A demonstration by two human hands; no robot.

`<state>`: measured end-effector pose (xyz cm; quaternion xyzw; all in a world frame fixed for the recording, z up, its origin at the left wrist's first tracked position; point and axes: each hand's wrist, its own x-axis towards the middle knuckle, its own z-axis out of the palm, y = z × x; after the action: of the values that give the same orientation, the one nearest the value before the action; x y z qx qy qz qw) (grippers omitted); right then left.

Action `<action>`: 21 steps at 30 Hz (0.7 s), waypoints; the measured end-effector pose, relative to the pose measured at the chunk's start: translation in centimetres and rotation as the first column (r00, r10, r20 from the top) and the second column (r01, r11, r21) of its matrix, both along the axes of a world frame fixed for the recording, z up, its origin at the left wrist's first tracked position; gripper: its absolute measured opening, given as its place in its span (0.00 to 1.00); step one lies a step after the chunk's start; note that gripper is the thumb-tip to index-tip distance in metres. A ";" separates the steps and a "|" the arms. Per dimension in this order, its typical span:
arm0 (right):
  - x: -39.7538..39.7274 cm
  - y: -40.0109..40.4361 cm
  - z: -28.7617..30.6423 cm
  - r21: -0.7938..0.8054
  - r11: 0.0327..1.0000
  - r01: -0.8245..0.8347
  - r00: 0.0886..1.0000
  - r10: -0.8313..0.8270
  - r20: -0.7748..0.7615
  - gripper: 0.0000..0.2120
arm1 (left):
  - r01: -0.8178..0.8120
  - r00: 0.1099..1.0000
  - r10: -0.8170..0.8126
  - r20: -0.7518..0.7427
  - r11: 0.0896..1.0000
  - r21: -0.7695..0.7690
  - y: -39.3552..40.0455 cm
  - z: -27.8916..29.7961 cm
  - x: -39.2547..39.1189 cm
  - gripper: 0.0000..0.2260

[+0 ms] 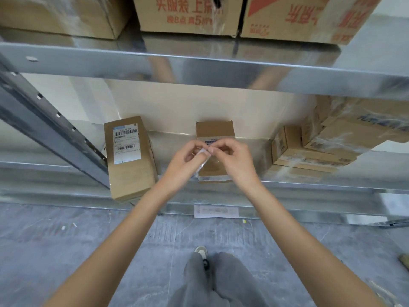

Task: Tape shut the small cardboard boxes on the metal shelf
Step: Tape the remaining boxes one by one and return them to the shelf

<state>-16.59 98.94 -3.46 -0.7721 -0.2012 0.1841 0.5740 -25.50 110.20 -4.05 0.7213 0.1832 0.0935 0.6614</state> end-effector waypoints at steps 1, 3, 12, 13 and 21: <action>-0.2 0.0 0.2 -0.003 1.000 0.005 1.000 -0.005 0.027 0.03 | -0.012 1.000 0.012 0.012 1.000 0.002 -0.1 0.1 -0.1 0.03; -0.4 -0.1 0.6 -0.023 1.000 0.016 0.996 -0.013 0.091 0.03 | -0.023 0.999 0.022 0.027 0.999 0.027 -0.3 0.0 -0.4 0.03; -1.5 -1.1 1.7 -0.223 0.975 0.013 0.793 0.126 0.596 0.05 | -0.124 0.992 0.123 -0.026 0.989 -0.076 -2.5 -1.0 -1.1 0.17; -1.6 -1.3 1.7 -0.241 0.971 0.005 0.771 0.149 0.619 0.05 | -0.116 0.992 0.113 -0.046 0.991 -0.062 -2.6 -1.0 -1.1 0.12; -2.7 -1.5 1.0 -0.272 0.962 0.000 0.711 0.191 0.677 0.06 | -0.208 0.978 0.205 -0.042 0.935 -0.286 -3.7 -0.1 -1.0 0.05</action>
<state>-19.26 97.44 -2.49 -0.8391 -0.4173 -0.0668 0.3424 -26.48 106.54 -4.14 0.5943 0.2733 0.1306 0.7450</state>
